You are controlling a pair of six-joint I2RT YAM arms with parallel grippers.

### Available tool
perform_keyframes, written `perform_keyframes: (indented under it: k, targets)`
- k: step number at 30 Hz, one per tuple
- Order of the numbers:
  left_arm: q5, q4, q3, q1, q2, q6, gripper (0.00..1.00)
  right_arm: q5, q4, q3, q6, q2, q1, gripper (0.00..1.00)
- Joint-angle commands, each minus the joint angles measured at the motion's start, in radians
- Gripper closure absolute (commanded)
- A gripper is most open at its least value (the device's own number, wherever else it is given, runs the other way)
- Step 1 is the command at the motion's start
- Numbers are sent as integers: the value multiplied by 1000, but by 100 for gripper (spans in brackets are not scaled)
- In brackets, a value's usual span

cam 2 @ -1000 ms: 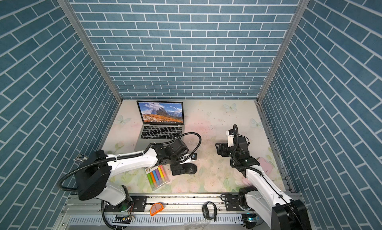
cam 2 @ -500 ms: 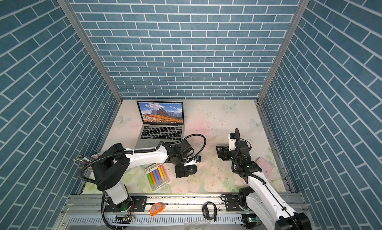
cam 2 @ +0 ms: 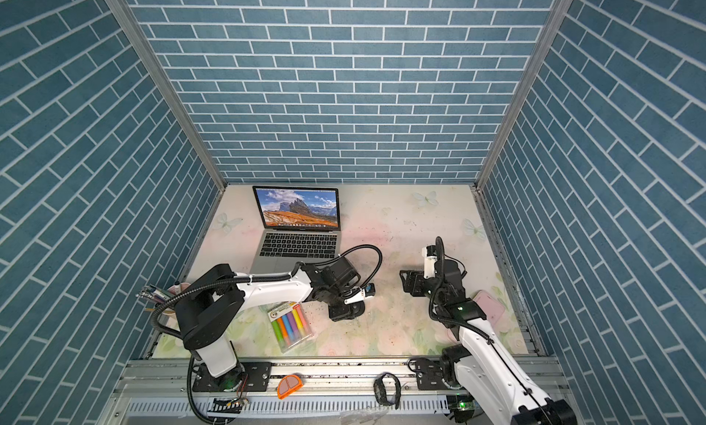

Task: Insert the wireless mouse receiver into the laptop
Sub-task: Pick up the mouse from the center of the board.

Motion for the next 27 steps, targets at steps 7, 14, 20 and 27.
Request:
perform_keyframes:
  k: [7, 14, 20, 27]
  targets:
    - [84, -52, -14, 13, -56, -42, 47, 10, -9, 59, -68, -117, 5, 24]
    - [99, -301, 137, 94, -28, -99, 62, 33, -37, 93, -278, -187, 33, 24]
    - [169, -458, 245, 191, -28, -145, 63, 61, 27, 104, -436, -136, 147, 24]
    - [186, -537, 319, 292, -73, -194, 62, 158, 138, 103, -741, 22, 395, 24]
